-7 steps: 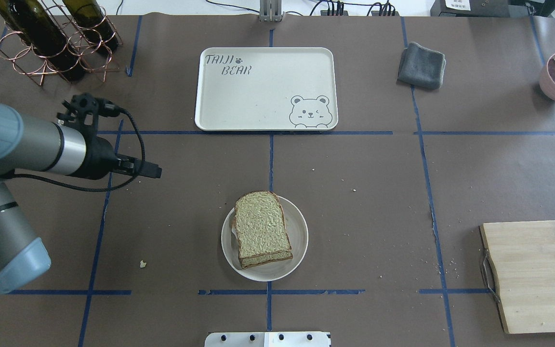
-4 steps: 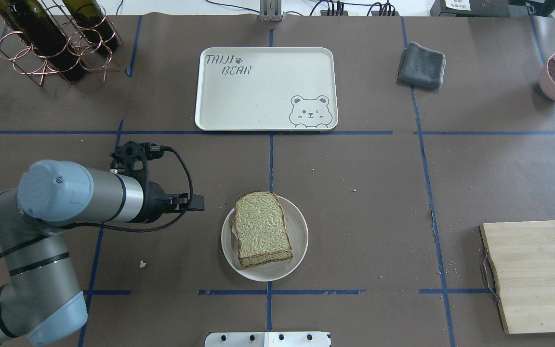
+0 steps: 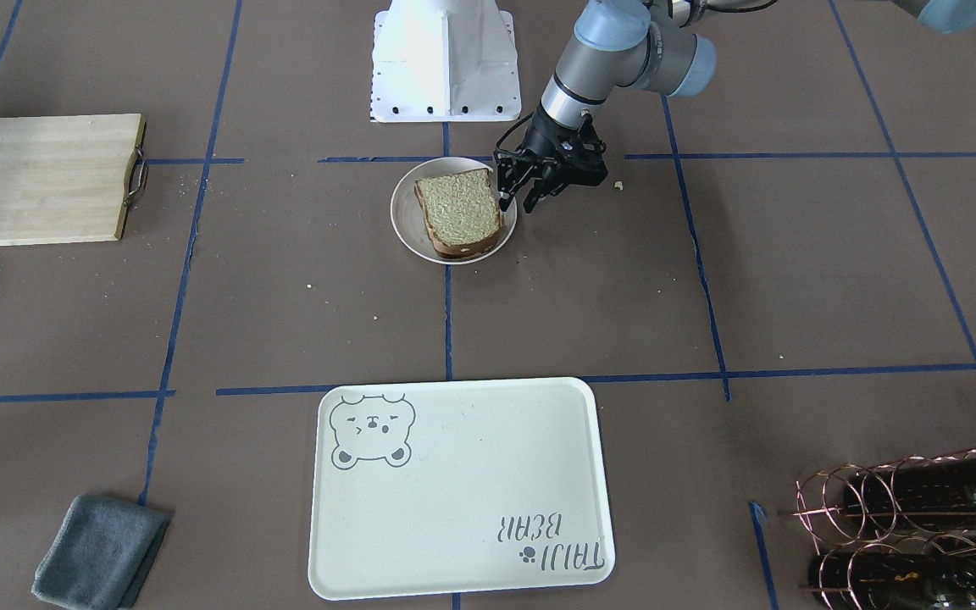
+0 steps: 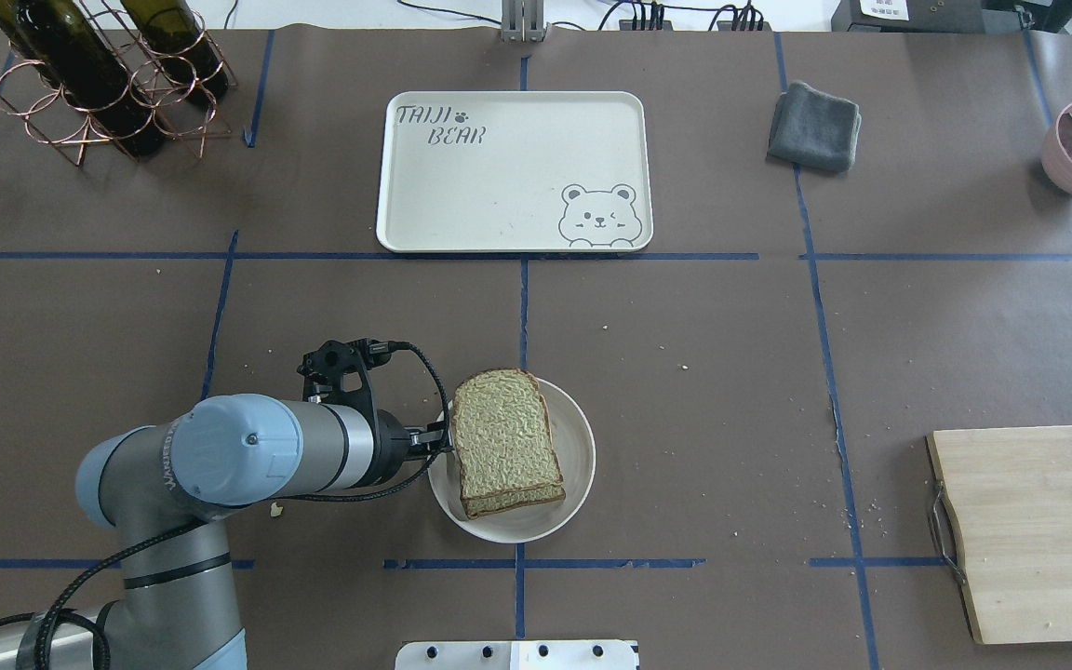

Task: Make sandwich and place on tray
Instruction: 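Grip the plate rim with the left gripper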

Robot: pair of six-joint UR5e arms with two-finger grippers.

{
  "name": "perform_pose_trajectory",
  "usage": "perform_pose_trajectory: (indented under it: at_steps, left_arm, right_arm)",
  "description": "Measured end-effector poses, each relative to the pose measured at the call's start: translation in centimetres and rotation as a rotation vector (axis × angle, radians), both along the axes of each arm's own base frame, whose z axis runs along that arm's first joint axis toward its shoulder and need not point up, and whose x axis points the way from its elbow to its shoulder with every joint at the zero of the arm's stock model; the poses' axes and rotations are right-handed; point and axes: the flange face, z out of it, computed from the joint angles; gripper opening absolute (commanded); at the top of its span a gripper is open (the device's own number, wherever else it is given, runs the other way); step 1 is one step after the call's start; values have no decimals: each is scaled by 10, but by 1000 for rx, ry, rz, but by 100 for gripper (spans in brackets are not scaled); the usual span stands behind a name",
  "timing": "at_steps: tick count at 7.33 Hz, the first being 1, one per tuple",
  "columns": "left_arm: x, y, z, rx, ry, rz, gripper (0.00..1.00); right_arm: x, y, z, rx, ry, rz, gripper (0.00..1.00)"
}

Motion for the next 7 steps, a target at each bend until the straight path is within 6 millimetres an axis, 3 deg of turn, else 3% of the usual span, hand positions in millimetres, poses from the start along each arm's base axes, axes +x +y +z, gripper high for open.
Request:
perform_pose_trajectory:
  at_steps: [5, 6, 7]
  left_arm:
    - [12, 4, 9, -2, -21, 5, 32]
    - [14, 6, 11, -3, -25, 8, 20]
    - [16, 6, 12, -4, -27, 10, 0]
  right_arm:
    - [0, 0, 2, -2, 3, 0, 100]
    - [0, 0, 2, -2, 4, 0, 100]
    - [1, 1, 2, -3, 6, 0, 100]
